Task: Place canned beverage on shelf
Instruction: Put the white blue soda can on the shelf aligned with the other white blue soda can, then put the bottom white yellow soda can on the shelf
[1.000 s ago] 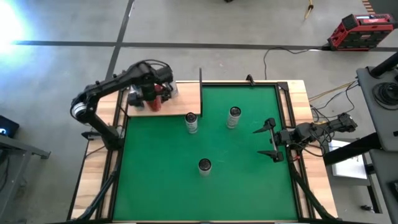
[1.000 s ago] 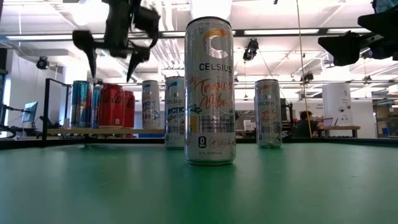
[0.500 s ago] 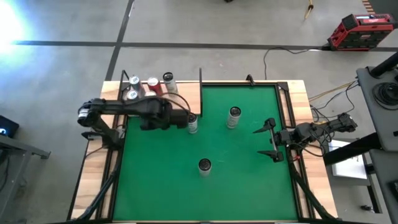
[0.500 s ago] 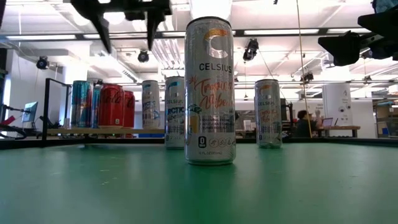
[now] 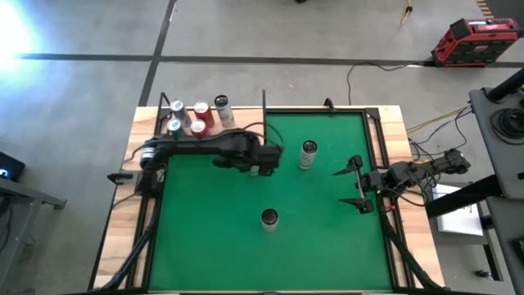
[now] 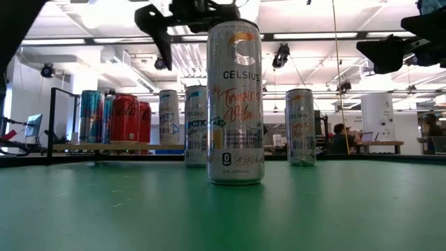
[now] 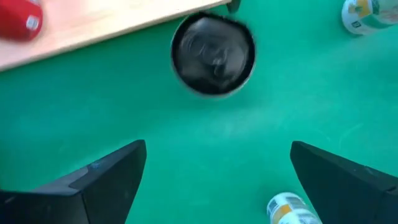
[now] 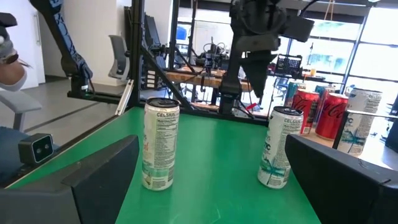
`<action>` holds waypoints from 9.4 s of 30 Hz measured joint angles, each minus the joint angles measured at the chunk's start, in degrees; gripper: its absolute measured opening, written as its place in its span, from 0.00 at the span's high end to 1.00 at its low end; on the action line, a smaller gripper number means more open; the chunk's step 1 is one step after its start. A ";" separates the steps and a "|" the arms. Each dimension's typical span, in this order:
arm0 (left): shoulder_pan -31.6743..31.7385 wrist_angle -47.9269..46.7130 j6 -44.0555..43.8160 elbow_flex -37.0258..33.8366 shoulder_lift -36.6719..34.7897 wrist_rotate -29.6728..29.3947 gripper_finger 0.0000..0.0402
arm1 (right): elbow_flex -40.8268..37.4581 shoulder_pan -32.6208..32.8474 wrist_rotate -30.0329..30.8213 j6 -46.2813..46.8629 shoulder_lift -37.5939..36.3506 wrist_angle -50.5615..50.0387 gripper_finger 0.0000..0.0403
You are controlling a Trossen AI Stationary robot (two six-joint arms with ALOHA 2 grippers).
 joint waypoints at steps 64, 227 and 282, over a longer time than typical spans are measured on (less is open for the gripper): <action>16.43 -0.49 11.29 -8.40 -7.66 4.25 0.41 | 0.01 0.01 0.00 0.00 0.02 0.02 0.02; -18.13 34.82 43.12 -18.43 0.53 -2.60 0.22 | 0.01 0.01 0.00 0.02 0.02 -0.15 0.02; 23.78 30.30 72.63 -18.40 -15.10 1.88 0.40 | 0.01 -0.01 0.00 0.00 0.02 -0.19 0.02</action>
